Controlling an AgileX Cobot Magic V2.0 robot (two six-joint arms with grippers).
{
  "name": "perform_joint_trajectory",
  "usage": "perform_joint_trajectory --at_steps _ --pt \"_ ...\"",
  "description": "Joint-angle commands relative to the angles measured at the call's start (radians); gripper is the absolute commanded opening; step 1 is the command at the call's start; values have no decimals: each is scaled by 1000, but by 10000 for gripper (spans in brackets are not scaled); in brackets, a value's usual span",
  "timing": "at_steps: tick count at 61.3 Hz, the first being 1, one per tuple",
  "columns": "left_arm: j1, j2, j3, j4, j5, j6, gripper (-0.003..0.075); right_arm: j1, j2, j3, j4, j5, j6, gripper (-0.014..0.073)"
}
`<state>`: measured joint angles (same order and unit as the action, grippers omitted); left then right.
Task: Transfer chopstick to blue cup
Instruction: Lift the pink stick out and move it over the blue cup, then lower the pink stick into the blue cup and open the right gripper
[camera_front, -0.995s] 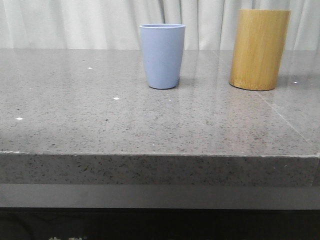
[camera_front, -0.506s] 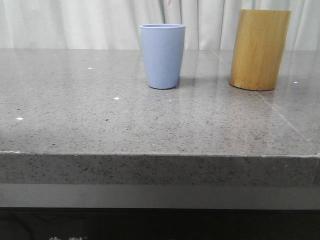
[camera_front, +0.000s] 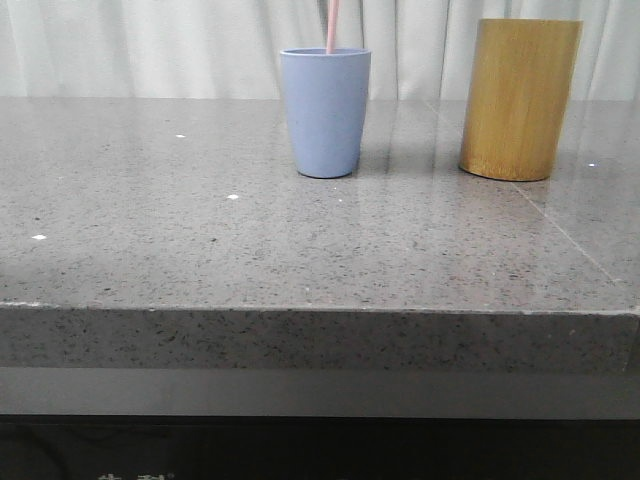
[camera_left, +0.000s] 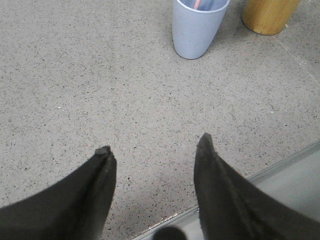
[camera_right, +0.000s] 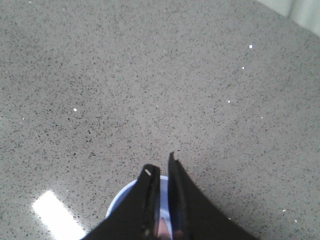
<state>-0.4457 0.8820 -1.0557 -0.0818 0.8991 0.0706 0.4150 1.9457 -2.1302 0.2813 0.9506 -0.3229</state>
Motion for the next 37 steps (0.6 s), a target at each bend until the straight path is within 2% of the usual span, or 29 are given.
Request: perform_joint_trajectory --at_steps 1,4,8,12,24,37 --pt "3 -10 -26 -14 -70 0 365 -1 -49 -27 15 -72 -11 224" --pt "3 -10 -26 -14 -70 0 365 -1 -49 -27 15 -72 -11 317" --pt "3 -10 -26 -14 -70 0 365 -1 -54 -28 15 -69 -11 391" --pt "3 -10 -26 -14 -70 0 365 -1 -65 -28 14 -56 -11 421" --pt "3 -10 -26 -14 -70 0 365 -4 -145 -30 -35 19 15 391" --pt "3 -10 -26 -14 -70 0 365 -4 -280 -30 -245 185 214 318"
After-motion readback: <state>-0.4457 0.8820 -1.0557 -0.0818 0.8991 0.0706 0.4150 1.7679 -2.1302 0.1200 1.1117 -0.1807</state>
